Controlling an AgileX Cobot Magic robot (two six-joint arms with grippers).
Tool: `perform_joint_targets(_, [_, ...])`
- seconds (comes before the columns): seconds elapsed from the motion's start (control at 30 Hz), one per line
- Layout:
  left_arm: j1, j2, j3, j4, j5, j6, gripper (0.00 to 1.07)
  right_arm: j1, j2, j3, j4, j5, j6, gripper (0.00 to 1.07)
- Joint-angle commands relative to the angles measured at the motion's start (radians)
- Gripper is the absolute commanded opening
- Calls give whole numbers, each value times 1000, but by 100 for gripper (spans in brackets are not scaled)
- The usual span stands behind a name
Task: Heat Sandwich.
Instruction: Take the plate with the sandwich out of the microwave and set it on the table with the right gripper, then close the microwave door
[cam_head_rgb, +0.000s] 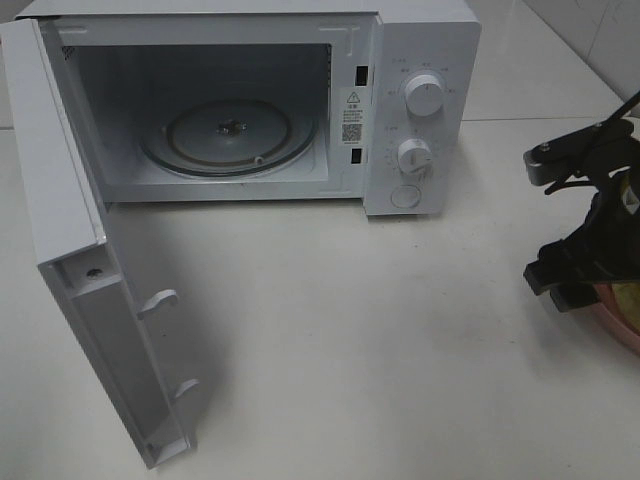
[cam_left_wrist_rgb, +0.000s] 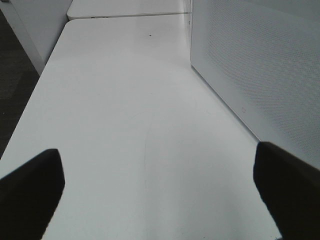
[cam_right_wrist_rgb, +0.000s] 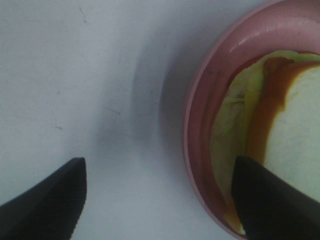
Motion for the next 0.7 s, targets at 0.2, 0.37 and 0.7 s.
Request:
perform_joint_targets(0.2, [-3,-21,4,-7,-11,3,98,-3,-163,-2,166,47,-165,77])
perform_joint_targets(0.37, [-3,-21,4,-7,-11,3,98,-3,-263,-2,278,87,-279,77])
perform_joint_targets(0.7, [-3,-21,4,-7,-11,3,98,-3,-482,-2,426,172,-363,76])
